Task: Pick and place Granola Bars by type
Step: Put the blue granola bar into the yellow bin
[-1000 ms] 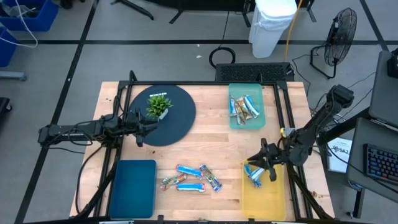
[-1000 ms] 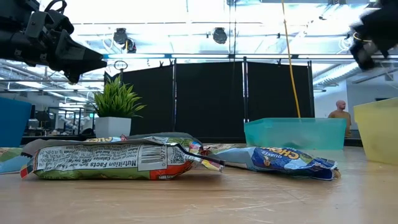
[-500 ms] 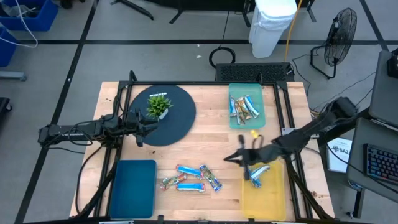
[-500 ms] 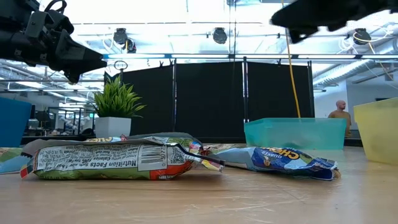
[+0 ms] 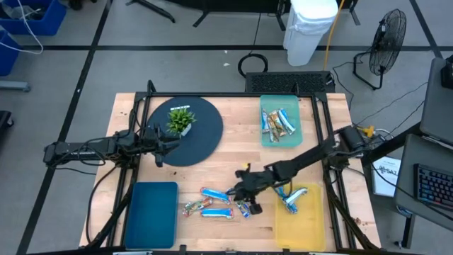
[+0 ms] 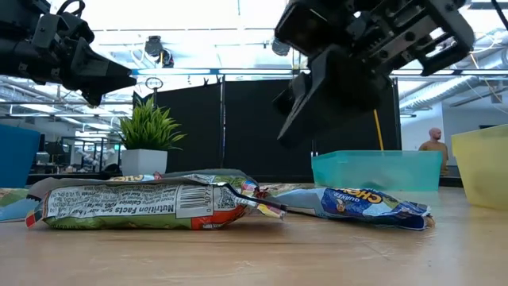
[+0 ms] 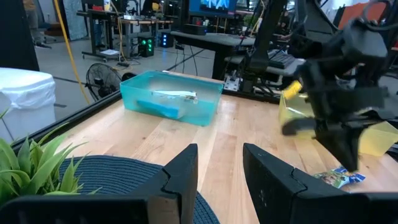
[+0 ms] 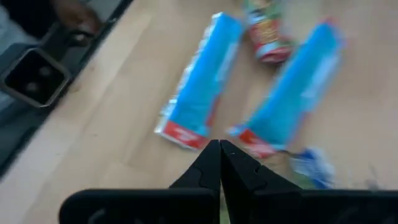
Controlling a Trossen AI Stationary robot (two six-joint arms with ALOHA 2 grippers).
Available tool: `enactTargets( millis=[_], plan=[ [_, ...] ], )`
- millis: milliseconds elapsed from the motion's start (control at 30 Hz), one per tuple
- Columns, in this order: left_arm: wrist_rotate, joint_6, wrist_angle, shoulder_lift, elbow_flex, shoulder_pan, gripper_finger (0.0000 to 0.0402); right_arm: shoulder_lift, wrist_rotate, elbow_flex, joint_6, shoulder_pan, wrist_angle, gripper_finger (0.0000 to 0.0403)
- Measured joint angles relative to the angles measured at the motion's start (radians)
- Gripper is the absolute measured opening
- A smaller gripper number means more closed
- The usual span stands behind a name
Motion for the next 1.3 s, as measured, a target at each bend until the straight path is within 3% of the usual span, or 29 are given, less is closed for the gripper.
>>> enactTargets(
  millis=[67, 200, 567, 900, 1067, 1200, 1300],
  plan=[
    [0.000, 0.000, 0.000, 0.000, 0.000, 0.000, 0.0132, 0.037, -0.047, 0.032, 0.001, 0.000, -0.025, 0.0000],
    [0.000, 0.000, 0.000, 0.000, 0.000, 0.000, 0.0132, 0.063, -0.042, 0.070, 0.015, -0.001, -0.159, 0.0000],
    [0.000, 0.000, 0.000, 0.000, 0.000, 0.000, 0.0132, 0.052, 0.216, 0.076, 0.113, -0.032, -0.376, 0.0000],
    [0.000, 0.000, 0.005, 0.000, 0.000, 0.000, 0.0131, 0.006, 0.577, 0.067, 0.197, -0.039, -0.561, 0.0000],
    [0.000, 0.000, 0.001, 0.000, 0.000, 0.000, 0.0132, -0.024, 0.785, 0.069, 0.204, -0.038, -0.562, 0.0000],
    [0.000, 0.000, 0.000, 0.000, 0.000, 0.000, 0.0131, -0.039, 0.787, 0.069, 0.167, -0.038, -0.539, 0.0000],
    [0.000, 0.000, 0.000, 0.000, 0.000, 0.000, 0.0132, -0.047, 0.713, 0.069, 0.109, -0.040, -0.529, 0.0015]
  ],
)
